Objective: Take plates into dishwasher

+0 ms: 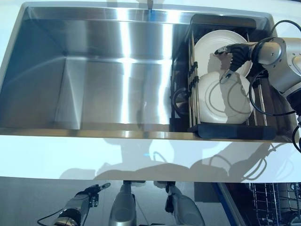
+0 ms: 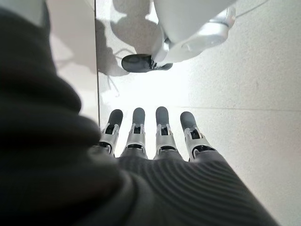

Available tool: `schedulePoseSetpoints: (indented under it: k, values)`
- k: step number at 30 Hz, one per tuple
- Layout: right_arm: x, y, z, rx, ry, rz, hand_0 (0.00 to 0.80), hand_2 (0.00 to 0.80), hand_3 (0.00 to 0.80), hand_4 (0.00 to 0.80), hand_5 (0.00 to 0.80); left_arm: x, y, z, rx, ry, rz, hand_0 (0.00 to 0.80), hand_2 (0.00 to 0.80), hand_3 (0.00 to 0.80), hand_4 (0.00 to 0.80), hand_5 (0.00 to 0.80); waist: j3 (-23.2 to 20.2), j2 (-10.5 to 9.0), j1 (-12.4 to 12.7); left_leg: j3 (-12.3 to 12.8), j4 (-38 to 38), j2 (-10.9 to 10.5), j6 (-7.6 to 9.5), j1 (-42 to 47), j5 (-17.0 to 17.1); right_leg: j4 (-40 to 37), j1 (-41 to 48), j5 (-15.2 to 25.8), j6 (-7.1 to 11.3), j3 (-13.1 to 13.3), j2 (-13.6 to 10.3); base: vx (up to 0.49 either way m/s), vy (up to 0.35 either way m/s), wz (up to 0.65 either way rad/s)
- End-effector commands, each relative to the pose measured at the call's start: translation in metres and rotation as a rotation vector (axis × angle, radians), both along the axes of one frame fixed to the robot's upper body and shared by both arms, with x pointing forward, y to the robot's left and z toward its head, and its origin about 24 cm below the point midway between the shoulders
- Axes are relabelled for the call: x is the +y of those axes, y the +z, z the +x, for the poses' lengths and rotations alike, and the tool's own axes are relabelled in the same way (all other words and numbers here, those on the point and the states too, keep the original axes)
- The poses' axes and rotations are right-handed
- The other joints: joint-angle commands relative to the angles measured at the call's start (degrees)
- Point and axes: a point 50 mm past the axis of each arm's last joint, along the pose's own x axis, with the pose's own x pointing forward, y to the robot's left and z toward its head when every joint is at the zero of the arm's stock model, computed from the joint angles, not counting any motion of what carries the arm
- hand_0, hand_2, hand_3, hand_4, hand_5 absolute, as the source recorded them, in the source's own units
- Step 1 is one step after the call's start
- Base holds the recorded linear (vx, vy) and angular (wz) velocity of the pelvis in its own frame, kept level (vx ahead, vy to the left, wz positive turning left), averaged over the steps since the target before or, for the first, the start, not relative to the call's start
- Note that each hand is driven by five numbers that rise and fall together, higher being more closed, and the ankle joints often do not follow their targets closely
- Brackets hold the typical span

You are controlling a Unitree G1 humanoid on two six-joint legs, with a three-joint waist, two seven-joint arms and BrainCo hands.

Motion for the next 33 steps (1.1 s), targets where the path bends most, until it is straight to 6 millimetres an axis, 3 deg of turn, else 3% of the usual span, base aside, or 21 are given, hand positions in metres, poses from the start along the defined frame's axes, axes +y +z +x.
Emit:
schedulePoseSetpoints:
  k: [1,21,25,26,27,28,33]
  values:
    - [-0.023,-0.032,0.001,0.227,-0.146,0.005,0.000,0.000,0.000,0.000,0.000,0.004,0.003,0.004,0.024,-0.044,0.023,0.000,0.000,0.000,0.000,0.000,1.3,-1.31,0.8,1.1,-0.2,-0.1,0.03,0.0,0.5,-0.1,0.9,0.9,4.14,-1.5,-2.8,0.000,0.000,0.00]
    - [-0.038,-0.088,-0.010,0.513,-0.218,0.109,0.000,0.000,0.000,0.000,0.000,0.007,-0.004,-0.015,0.069,-0.047,0.028,0.000,0.000,0.000,0.000,0.000,-3.8,-2.41,-0.1,1.9,-0.2,0.0,0.11,4.3,-0.1,-0.1,5.2,-0.1,3.97,-0.5,-2.6,0.000,0.002,0.00]
    - [-0.032,-0.093,-0.011,0.543,-0.206,0.149,0.000,0.000,0.000,0.000,0.000,0.006,-0.005,-0.015,0.070,-0.036,0.023,0.000,0.000,0.000,0.000,0.000,-3.9,-2.31,-0.3,2.1,-0.2,0.0,0.14,4.3,-0.1,-0.1,5.1,-0.1,3.94,0.0,-2.5,-0.009,0.004,0.00]
    - [-0.031,-0.094,-0.011,0.550,-0.205,0.154,0.185,0.185,0.185,0.185,0.185,0.006,-0.005,-0.014,0.069,-0.034,0.022,0.000,0.000,0.000,0.000,0.000,-3.7,-2.22,-0.4,2.1,-0.2,0.0,0.11,4.2,0.0,-0.1,5.1,-0.1,3.94,0.0,-2.5,-0.043,0.015,0.00]
    - [-0.029,-0.095,-0.011,0.551,-0.200,0.159,0.527,0.527,0.527,0.527,0.527,0.006,-0.004,-0.014,0.069,-0.033,0.021,0.000,0.000,0.000,0.000,0.000,-3.6,-2.15,-0.4,2.1,-0.2,0.0,0.10,4.1,0.1,-0.1,5.0,0.0,3.93,0.1,-2.5,-0.053,0.015,0.00]
    - [-0.029,-0.097,-0.011,0.558,-0.204,0.185,0.800,0.800,0.800,0.800,0.800,0.006,-0.004,-0.013,0.071,-0.032,0.022,0.000,0.000,0.000,0.000,0.000,-3.5,-2.06,-0.4,2.0,-0.2,0.0,0.11,4.1,0.1,-0.1,4.9,0.0,3.91,0.1,-2.5,-0.047,0.013,0.00]
    - [-0.031,-0.107,-0.013,0.600,-0.242,0.286,0.800,0.800,0.800,0.800,0.800,0.010,-0.003,-0.014,0.068,-0.022,0.028,0.000,0.000,0.000,0.000,0.000,-3.5,-1.94,-0.5,1.9,-0.2,-0.1,-0.05,3.7,0.2,-0.1,4.6,0.0,3.89,0.1,-2.5,-0.041,0.013,-0.01]
